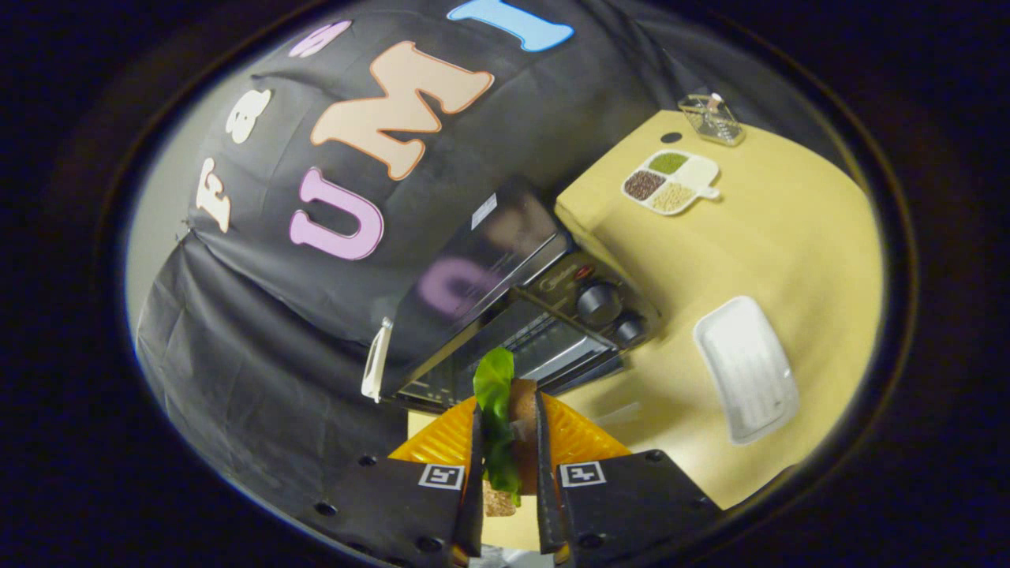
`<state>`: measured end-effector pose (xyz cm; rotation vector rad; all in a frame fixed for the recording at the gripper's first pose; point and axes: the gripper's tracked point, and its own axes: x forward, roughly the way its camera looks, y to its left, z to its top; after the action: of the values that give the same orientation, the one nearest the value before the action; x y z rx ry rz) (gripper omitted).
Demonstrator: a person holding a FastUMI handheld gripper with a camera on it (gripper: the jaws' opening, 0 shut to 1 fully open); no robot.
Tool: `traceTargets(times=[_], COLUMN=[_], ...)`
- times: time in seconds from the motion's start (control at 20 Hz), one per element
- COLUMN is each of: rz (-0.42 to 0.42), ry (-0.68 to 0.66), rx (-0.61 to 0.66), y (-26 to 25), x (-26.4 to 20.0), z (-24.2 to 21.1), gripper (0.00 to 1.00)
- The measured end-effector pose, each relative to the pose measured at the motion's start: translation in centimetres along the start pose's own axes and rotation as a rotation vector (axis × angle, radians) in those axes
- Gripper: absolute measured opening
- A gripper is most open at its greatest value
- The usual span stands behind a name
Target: Open the toaster oven, put the food inside, and close the toaster oven door.
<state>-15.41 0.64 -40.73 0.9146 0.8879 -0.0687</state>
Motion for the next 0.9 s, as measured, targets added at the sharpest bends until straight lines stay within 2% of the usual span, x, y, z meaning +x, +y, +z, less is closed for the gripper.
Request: traceTargets(times=[0.25,0.9], rz=[0.045,0.121], ry=[-0.049,-0.144], rx=[0.208,0.369], y=[1.0,1.9], x=[4.3,13.9], z=[-1.0,-1.3], gripper=[0.30,0.30])
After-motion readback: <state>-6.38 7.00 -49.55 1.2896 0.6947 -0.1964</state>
